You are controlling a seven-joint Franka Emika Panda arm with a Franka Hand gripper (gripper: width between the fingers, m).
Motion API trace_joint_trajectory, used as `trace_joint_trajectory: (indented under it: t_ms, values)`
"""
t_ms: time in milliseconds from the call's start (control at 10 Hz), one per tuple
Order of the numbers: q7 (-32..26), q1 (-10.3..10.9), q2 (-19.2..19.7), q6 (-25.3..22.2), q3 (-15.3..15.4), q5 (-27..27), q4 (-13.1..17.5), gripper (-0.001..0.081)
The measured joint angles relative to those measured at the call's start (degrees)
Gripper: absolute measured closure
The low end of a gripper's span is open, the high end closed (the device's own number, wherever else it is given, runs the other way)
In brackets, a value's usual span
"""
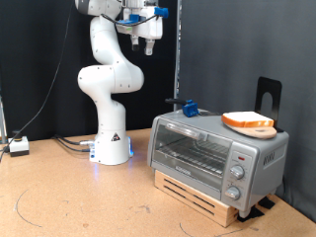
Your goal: Make a piece of toast with the oven
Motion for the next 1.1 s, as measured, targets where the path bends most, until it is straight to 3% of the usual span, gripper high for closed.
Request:
trace_joint_trajectory:
  t_ms: [100, 200, 400, 700, 800, 1100]
  values:
    - [-1.28, 0.2, 0.0, 0.76, 0.14, 0.91, -0.02, -0.0003]
    - [-6.18, 1.56, -0.14, 2.64, 0.22, 2.23, -0.2, -0.0003]
    - [-16.9, 5.79, -0.7, 4.85, 0.11, 3.15, -0.98, -0.0003]
    - [-35.51, 9.09, 1.12, 11.71, -2.04, 1.74, -3.9, -0.0003]
    - [-33.08, 8.76, 1.02, 11.47, -1.86, 1.97, -3.88, -0.0003]
    - [-50.9, 13.27, -2.1, 13.46, -5.91, 7.06, -6.19, -0.0003]
